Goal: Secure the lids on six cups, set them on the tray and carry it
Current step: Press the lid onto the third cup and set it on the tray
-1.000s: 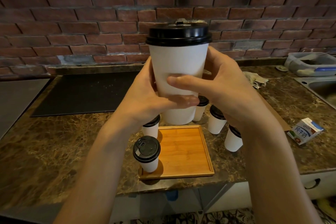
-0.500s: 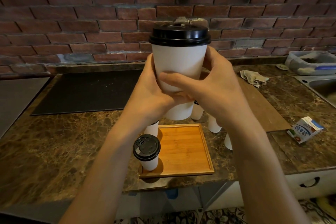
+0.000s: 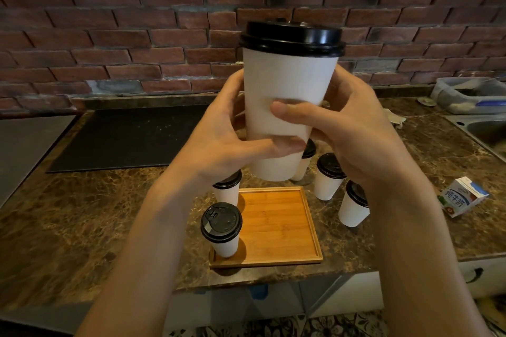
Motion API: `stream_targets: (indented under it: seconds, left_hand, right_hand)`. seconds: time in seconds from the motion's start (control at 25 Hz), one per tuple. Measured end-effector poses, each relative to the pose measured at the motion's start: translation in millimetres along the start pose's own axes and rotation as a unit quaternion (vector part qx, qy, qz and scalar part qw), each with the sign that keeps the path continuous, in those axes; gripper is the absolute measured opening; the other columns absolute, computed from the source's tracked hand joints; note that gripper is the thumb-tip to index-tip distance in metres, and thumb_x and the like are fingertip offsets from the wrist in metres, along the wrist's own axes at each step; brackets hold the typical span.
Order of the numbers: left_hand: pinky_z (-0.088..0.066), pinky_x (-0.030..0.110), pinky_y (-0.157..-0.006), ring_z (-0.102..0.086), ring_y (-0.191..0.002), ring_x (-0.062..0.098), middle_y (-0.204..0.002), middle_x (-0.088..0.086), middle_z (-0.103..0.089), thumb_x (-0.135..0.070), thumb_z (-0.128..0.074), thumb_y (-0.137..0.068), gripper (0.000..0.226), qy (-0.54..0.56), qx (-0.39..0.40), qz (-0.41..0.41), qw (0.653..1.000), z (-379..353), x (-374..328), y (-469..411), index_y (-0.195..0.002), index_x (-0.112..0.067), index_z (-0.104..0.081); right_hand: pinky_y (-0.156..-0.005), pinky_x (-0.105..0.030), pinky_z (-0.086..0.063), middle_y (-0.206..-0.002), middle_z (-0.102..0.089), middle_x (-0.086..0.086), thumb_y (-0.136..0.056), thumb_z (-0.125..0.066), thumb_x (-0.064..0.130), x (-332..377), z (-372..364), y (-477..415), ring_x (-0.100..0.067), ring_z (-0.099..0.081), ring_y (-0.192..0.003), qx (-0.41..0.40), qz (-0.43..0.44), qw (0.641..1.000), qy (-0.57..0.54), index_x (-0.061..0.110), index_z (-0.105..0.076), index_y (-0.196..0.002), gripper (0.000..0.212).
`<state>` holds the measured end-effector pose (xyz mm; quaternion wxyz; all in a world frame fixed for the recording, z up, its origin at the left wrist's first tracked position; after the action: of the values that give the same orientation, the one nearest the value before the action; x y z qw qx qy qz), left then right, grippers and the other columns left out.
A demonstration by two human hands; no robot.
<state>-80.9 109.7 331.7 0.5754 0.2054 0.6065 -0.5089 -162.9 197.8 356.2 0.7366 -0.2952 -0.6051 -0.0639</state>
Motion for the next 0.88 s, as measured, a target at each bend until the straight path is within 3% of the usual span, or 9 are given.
stream_targets:
  seconds: [0.08,0.2,0.44,0.72,0.88]
  left_hand:
    - [-0.054,0.039,-0.089,-0.058,-0.116,0.018,-0.128,-0.003,-0.058,-0.026,-0.083,-0.062,0.088,0.007,0.025,0.007,1.0,-3.2,1.0,-0.3,-0.137,-0.029,-0.038]
    - [-0.055,0.029,-0.084,-0.06,-0.113,0.015,-0.123,-0.006,-0.059,-0.024,-0.083,-0.061,0.081,0.01,0.056,0.016,0.998,-9.9,4.9,-0.2,-0.13,-0.033,-0.042]
    - [-0.054,0.022,-0.08,-0.061,-0.111,0.015,-0.12,-0.004,-0.061,-0.02,-0.083,-0.06,0.084,0.018,0.055,0.022,0.998,-11.7,10.1,1.5,-0.133,-0.023,-0.042]
    - [-0.054,0.02,-0.08,-0.061,-0.111,0.009,-0.121,-0.01,-0.061,-0.023,-0.088,-0.059,0.089,-0.001,-0.006,0.006,1.0,-4.8,7.5,-1.2,-0.134,-0.025,-0.041]
    - [-0.052,0.013,-0.077,-0.06,-0.109,0.0,-0.116,-0.018,-0.062,-0.028,-0.085,-0.056,0.085,-0.004,-0.046,-0.005,0.999,-1.4,5.8,-1.6,-0.129,-0.033,-0.041]
  right_hand:
    - [-0.079,-0.027,-0.057,-0.108,-0.071,0.007,-0.068,-0.08,0.027,-1.1,-0.2,0.4,-0.015,-0.068,-0.106,0.022,-0.002,1.0,-0.019,0.024,-0.059,-0.118,0.055]
    - [-0.086,-0.032,-0.057,-0.113,-0.069,0.002,-0.068,-0.076,0.03,-4.3,-2.6,2.0,-0.018,-0.065,-0.11,0.047,-0.005,0.999,-0.01,0.023,-0.058,-0.12,0.056]
    - [-0.091,-0.037,-0.056,-0.113,-0.07,0.003,-0.064,-0.076,0.035,-12.9,-6.3,2.8,-0.016,-0.065,-0.11,0.06,-0.024,0.998,0.01,0.028,-0.058,-0.117,0.056]
    - [-0.08,-0.023,-0.057,-0.112,-0.066,0.01,-0.066,-0.082,0.039,-10.2,-5.1,-3.0,-0.003,-0.064,-0.102,0.006,-0.029,0.997,0.074,0.024,-0.054,-0.125,0.066]
    - [-0.076,-0.019,-0.057,-0.107,-0.064,0.012,-0.072,-0.082,0.028,-9.4,-3.9,-4.7,0.003,-0.063,-0.096,-0.027,-0.027,0.996,0.078,0.025,-0.054,-0.123,0.058]
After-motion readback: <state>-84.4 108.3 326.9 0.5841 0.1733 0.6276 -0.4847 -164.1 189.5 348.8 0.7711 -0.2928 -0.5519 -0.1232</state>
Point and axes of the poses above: each hand's wrist, its own y-axis away from the middle knuckle, its own z-axis out of the back of the hand, x = y × z, the point moved 10 cm from there along -y, towards the middle knuckle
